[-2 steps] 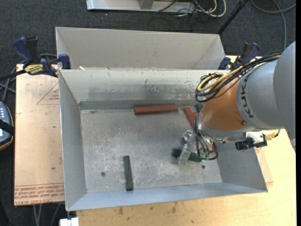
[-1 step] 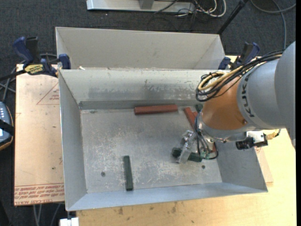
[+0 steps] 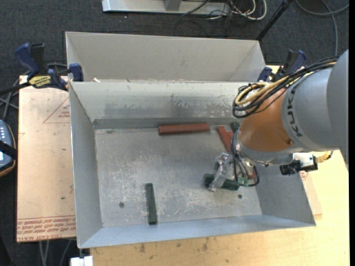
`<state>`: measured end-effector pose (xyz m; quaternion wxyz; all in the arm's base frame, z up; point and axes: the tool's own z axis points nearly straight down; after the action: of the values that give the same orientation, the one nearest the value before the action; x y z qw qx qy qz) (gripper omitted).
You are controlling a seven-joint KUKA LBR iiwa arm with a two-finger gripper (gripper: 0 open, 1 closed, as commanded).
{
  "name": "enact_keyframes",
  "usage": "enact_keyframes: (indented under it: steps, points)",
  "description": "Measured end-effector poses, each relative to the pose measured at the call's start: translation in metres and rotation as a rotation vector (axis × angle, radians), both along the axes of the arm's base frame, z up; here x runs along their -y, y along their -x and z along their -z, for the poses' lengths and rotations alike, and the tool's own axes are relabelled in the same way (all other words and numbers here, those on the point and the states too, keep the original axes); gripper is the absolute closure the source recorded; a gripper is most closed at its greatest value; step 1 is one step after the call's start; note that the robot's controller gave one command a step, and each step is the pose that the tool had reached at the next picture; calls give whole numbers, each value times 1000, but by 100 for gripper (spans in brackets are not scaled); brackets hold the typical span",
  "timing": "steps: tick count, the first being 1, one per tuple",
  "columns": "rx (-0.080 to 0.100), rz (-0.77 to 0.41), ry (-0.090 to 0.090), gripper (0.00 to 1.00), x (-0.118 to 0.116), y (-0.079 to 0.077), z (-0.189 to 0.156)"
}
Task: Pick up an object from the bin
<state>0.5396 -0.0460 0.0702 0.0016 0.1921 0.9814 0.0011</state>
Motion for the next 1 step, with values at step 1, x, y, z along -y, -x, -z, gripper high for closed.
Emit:
enact_keyframes:
  steps: [1]
  points:
    - [-5,0,0,100,0,2,-14]
